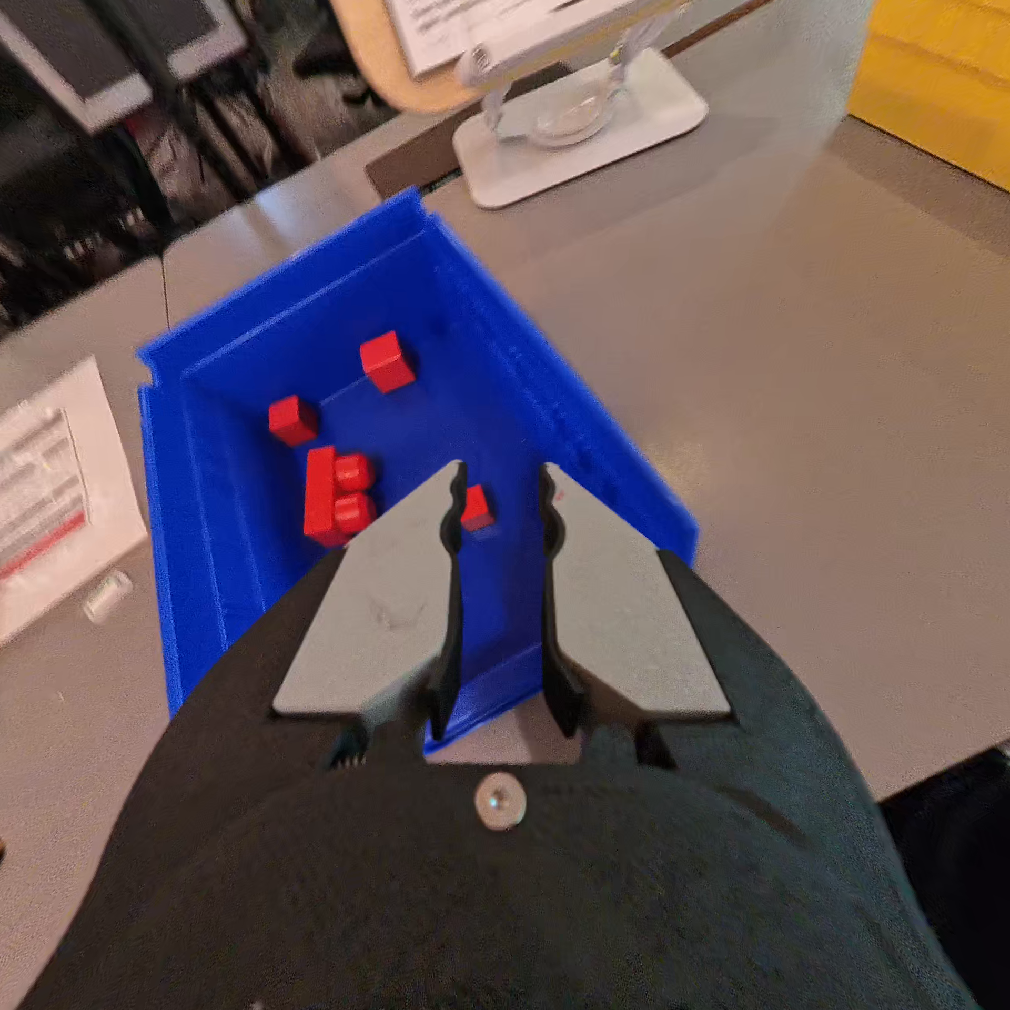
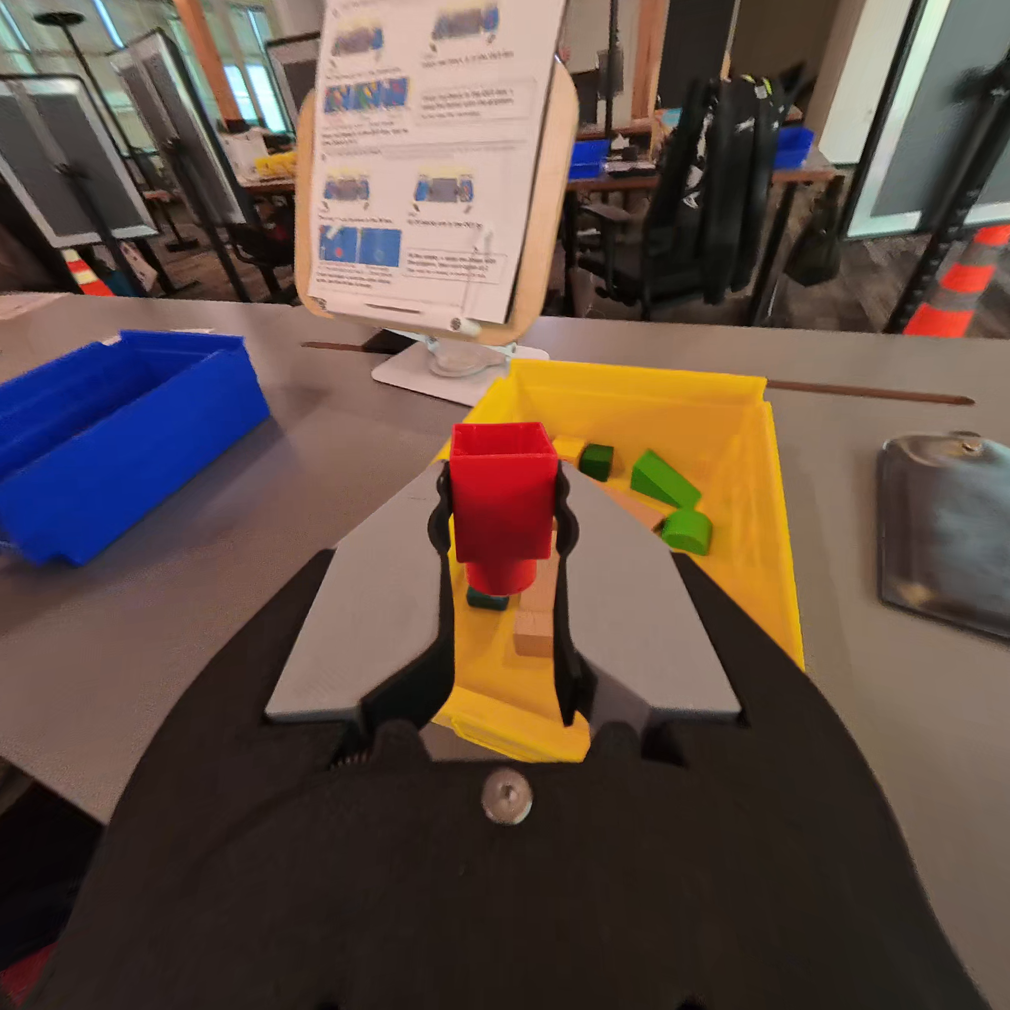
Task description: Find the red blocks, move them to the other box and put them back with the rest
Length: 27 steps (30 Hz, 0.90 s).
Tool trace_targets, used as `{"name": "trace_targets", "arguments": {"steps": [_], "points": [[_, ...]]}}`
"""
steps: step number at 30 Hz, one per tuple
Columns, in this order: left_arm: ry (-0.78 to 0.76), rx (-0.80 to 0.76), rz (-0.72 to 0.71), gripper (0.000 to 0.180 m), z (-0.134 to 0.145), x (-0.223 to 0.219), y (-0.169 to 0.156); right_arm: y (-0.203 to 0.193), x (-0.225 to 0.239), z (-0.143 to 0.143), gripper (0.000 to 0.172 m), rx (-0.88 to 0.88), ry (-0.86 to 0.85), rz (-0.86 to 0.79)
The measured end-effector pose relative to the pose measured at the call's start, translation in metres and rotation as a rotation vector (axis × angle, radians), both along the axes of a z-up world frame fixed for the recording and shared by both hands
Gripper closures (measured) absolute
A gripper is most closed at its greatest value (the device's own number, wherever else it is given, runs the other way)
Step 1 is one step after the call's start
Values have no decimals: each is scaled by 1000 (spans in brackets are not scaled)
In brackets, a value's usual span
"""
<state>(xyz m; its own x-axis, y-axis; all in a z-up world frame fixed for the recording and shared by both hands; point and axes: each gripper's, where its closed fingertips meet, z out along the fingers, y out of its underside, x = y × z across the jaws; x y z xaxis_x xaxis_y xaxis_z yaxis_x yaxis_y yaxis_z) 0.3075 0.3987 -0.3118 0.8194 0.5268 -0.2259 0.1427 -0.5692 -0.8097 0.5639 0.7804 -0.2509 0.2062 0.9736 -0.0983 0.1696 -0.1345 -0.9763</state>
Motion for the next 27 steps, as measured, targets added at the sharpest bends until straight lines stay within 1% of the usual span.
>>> {"name": "trace_targets", "arguments": {"steps": [1, 4, 7, 9, 11, 13, 14, 15, 17, 20, 27], "points": [[-21, 9, 24, 153, -2, -7, -8, 3, -1, -2, 138, -9, 3, -4], [12, 14, 77, 148, 3, -21, -27, 6, -1, -1, 138, -4, 10, -13], [1, 29, 75, 148, 3, -23, -30, 14, -2, -10, 138, 32, -39, -60], [-10, 14, 72, 146, -2, -23, -29, 23, -4, -26, 138, 33, -104, -89], [-15, -13, 69, 144, -11, -25, -26, 32, -7, -49, 139, 15, -191, -115], [-36, -45, 69, 141, -24, -28, -23, 38, -9, -71, 136, -11, -274, -128], [-56, -60, 71, 139, -32, -30, -21, 39, -10, -76, 135, -21, -298, -130], [-79, -76, 72, 136, -41, -32, -19, 38, -11, -76, 135, -24, -303, -128], [-116, -112, 82, 132, -58, -37, -17, 34, -12, -67, 134, -8, -272, -117], [-131, -169, 91, 132, -77, -44, -15, 28, -9, -54, 135, 14, -235, -106], [-174, -219, 94, 134, -99, -50, -9, 8, -9, -31, 138, 16, -157, -47]]}}
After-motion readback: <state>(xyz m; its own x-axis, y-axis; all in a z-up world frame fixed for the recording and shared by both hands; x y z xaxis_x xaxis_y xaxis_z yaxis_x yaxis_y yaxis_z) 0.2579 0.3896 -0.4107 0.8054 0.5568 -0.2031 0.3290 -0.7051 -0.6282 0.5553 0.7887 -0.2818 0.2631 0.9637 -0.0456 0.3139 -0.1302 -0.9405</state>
